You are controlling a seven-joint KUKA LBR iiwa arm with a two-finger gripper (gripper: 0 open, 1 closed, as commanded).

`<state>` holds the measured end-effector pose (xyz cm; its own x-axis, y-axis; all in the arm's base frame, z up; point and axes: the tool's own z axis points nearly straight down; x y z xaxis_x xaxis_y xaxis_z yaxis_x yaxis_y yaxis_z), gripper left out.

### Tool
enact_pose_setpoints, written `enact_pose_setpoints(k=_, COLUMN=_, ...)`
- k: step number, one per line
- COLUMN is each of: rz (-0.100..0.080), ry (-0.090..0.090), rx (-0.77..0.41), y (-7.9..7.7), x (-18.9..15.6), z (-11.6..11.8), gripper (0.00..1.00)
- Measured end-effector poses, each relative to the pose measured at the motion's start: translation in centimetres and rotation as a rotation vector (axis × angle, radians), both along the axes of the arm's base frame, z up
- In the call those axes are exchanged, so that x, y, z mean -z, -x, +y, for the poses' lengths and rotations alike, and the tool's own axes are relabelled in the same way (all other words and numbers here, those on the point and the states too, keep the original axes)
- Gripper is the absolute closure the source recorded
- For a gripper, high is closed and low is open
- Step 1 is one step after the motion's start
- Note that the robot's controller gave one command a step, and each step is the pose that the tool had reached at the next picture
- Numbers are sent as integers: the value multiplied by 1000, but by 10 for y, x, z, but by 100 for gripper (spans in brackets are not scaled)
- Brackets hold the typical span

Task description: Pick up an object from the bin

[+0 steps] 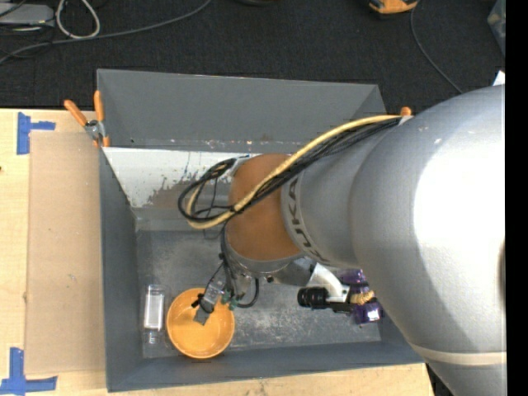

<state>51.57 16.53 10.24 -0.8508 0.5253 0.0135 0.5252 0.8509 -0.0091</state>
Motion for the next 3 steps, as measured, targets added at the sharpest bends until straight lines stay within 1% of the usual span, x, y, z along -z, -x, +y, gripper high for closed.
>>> enact_pose_setpoints(k=1, rz=3, ry=1, rx=14, y=-5, x=14, z=0, gripper=0)
enact_pose_setpoints(k=2, rz=3, ry=-6, rx=-378, y=23, x=10, z=-8, gripper=100)
enact_pose_setpoints(k=3, rz=3, ry=-6, rx=-377, y=23, x=10, z=-9, gripper=100)
